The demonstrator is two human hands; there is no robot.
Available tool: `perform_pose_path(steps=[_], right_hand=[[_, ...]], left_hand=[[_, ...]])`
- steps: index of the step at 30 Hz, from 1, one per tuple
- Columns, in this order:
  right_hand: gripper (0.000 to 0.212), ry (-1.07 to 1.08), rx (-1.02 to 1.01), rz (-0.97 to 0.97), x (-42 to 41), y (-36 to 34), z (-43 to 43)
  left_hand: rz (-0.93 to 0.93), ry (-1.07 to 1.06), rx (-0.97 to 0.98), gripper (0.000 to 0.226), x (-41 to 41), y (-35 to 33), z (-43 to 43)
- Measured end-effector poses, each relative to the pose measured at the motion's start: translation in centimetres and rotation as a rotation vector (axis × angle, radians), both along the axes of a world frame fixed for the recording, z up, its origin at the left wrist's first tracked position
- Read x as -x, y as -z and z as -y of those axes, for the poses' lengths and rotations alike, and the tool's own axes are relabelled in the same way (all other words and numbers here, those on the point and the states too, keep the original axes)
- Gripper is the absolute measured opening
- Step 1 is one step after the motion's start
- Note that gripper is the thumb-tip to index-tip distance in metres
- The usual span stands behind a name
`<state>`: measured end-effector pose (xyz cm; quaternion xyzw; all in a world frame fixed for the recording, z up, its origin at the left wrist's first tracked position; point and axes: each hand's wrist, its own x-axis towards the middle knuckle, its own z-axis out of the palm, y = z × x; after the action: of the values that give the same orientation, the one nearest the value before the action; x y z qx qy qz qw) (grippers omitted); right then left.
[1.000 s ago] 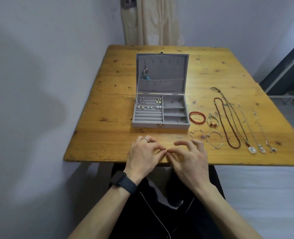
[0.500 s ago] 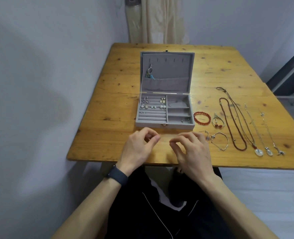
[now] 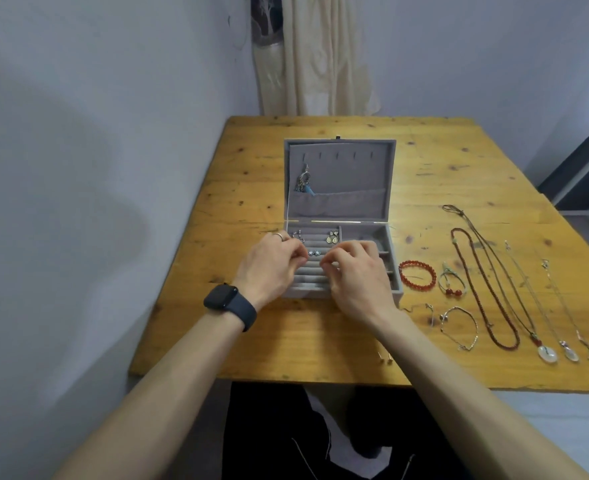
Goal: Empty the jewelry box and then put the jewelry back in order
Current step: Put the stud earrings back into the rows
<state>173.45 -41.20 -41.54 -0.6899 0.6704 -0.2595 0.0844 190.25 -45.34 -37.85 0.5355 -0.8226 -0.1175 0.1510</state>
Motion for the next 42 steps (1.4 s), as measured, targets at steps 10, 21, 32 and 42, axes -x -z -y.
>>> perform_pose_path(steps=[10, 21, 32, 42], right_hand=[[0.029, -0.041, -0.098, -0.129, -0.1, -0.3, 1.6], [0.023, 0.034, -0.018, -0.167, -1.1, -0.9, 2.0], [0.015, 0.052, 0.055, -0.070, 0.0, 0.0, 1.3], [0.018, 0.045, 0.134, -0.093, 0.3, 1.4, -1.4]], left_hand=[[0.224, 0.082, -0.045, 0.023, 1.2, -0.2, 2.1], [0.202, 0.011, 0.032, 0.014, 1.5, 0.1, 2.2], [0.153, 0.051, -0.019, 0.018, 0.4, -0.2, 2.0], [0.111, 0.058, 0.091, 0.021, -0.6, 0.9, 0.3]])
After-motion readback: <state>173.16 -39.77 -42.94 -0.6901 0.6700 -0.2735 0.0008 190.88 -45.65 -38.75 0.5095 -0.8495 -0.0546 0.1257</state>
